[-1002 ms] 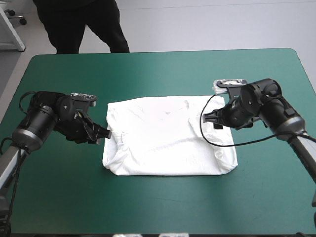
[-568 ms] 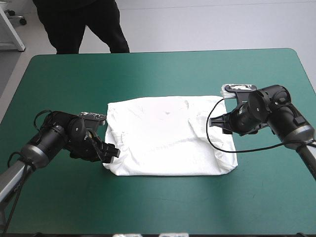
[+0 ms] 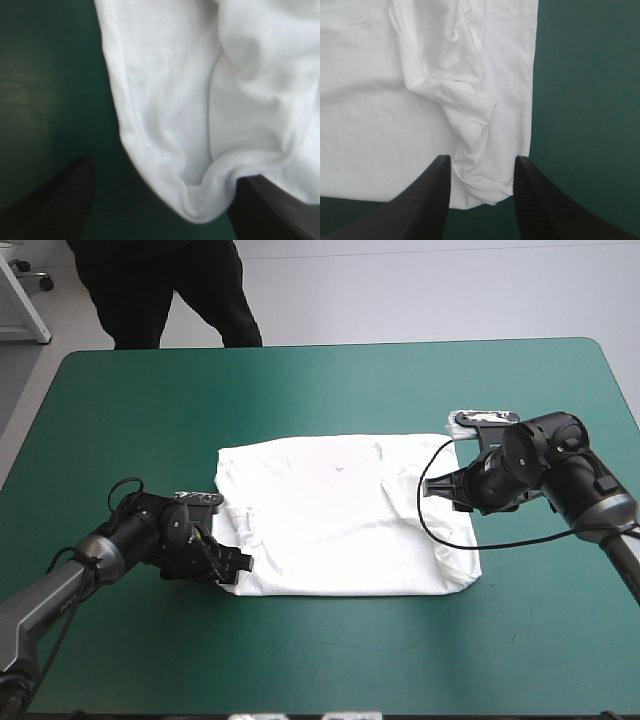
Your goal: Fold the cloth
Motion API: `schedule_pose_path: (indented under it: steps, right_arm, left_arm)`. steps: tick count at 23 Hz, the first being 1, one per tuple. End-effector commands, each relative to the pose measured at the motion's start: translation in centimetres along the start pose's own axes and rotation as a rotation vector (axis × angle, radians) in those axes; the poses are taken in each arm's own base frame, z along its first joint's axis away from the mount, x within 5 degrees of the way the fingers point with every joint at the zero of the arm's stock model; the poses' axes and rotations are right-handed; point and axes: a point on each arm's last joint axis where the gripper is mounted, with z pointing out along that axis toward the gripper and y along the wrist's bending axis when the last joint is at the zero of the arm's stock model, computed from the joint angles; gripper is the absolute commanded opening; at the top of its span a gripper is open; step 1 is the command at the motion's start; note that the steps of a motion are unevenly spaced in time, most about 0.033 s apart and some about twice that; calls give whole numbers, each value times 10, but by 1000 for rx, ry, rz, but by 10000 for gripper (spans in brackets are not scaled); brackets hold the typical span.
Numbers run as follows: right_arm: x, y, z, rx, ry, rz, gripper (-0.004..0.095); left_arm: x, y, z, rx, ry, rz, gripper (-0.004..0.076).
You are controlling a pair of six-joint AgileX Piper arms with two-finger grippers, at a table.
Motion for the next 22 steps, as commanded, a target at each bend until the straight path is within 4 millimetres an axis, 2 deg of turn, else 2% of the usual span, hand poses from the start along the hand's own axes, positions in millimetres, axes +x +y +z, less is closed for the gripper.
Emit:
schedule_pose_path:
  steps: [1,2,4,6,8,10,12,17,19,22]
  right_arm:
    - [-3,-2,-18,-15,-81,3,358]
    - [-3,-2,-18,-14,-78,3,358]
    - [0,-1,-18,-16,-53,6,358]
    - [5,1,-18,-40,3,8,360]
    - [8,1,-18,-39,32,-4,404]
    - [11,-1,-16,-23,52,-12,554]
    - [14,-2,-10,-16,70,-4,628]
    - [27,-6,16,-1,102,33,629]
    - [38,-10,37,7,112,56,625]
    - [44,-14,53,18,94,76,625]
  left_arm:
    - [-8,-5,9,19,5,-17,438]
    - [-8,-5,12,14,25,-18,403]
    - [-7,-4,18,8,56,-17,175]
    - [-7,-4,18,10,56,14,-8]
    - [-7,-4,18,10,56,20,-9]
    - [-7,-4,18,10,56,20,-9]
    - [-7,-4,18,9,56,24,-9]
    - [-8,-4,18,4,53,33,-9]
    - [-8,-4,18,4,53,39,-9]
    - [-8,-4,18,6,49,63,-9]
